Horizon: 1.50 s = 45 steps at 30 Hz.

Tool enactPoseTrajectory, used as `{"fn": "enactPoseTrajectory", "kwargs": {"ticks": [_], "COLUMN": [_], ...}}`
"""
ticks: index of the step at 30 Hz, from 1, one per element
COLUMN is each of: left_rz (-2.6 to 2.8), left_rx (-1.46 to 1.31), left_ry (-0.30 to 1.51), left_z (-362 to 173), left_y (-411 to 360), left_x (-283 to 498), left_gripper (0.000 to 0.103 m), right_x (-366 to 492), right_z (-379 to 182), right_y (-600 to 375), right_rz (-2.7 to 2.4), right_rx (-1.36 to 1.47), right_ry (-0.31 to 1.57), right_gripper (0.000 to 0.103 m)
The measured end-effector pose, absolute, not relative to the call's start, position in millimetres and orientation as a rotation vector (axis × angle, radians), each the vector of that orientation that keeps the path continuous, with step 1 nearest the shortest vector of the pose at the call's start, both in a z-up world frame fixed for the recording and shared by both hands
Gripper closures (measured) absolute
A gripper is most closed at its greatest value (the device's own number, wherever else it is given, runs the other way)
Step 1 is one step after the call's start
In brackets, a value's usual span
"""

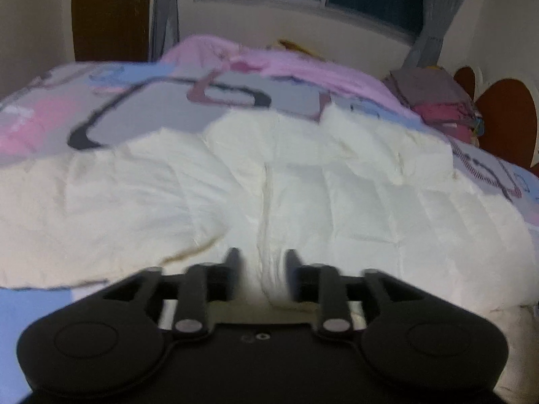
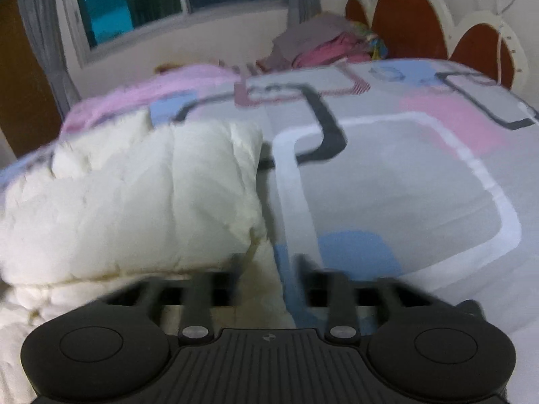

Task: Fold large clothes

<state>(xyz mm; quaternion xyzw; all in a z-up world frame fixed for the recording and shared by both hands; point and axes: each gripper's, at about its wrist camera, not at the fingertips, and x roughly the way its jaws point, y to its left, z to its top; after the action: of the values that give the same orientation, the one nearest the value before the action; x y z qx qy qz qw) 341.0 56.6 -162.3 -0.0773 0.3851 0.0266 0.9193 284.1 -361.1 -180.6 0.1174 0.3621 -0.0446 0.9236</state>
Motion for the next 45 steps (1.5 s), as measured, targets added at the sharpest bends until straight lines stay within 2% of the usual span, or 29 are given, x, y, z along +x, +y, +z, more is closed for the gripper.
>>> {"fn": "enactPoseTrajectory", "kwargs": {"ticks": [1,2,9,10,11,12,24,33,39,45], "left_rz": [0.054,0.057,0.001,-0.008,-0.016,-0.024,-0.007,0.01,0.024,0.017], "left_rx": [-0.155,-0.147,-0.125,-0.121,-0.114,-0.102,-0.028,-0.017,-0.038,-0.07], "left_ry": [0.77,0.747,0.701,0.7,0.7,0.701,0.808,0.827,0.849,0.837], "left_z": [-158.6,-153.7,-135.2,-135.6,-136.9,-138.7,-183.7,-203.2,-196.2,-179.5], "left_y": [56.4,55.5,34.3,29.8,24.3,17.9,-4.9,-1.5,-1.7,1.8], "left_x": [337.6,334.8,347.7,350.5,354.5,360.4,410.1,413.9,414.8,403.7], "left_gripper": [0.052,0.05,0.05,0.05,0.05,0.05,0.05,0.042,0.041,0.036], "right_x": [282.8,284.1,319.3,325.8,333.1,340.1,418.8,433.1,429.0,409.4], "right_z": [-173.7,-167.7,-149.9,-149.6,-149.4,-150.0,-168.1,-221.2,-208.9,-181.0], "right_y": [-360.3,-359.5,-343.5,-340.4,-337.1,-333.8,-311.2,-317.4,-317.8,-307.9], "right_rz": [-0.093,-0.091,-0.056,-0.048,-0.031,-0.019,0.023,-0.016,-0.031,-0.004], "right_rx": [0.226,0.215,0.189,0.19,0.194,0.196,0.132,0.095,0.106,0.12], "right_ry": [0.717,0.702,0.649,0.647,0.648,0.651,0.675,0.76,0.76,0.708], "right_gripper": [0.031,0.031,0.032,0.036,0.047,0.051,0.051,0.051,0.051,0.051]}}
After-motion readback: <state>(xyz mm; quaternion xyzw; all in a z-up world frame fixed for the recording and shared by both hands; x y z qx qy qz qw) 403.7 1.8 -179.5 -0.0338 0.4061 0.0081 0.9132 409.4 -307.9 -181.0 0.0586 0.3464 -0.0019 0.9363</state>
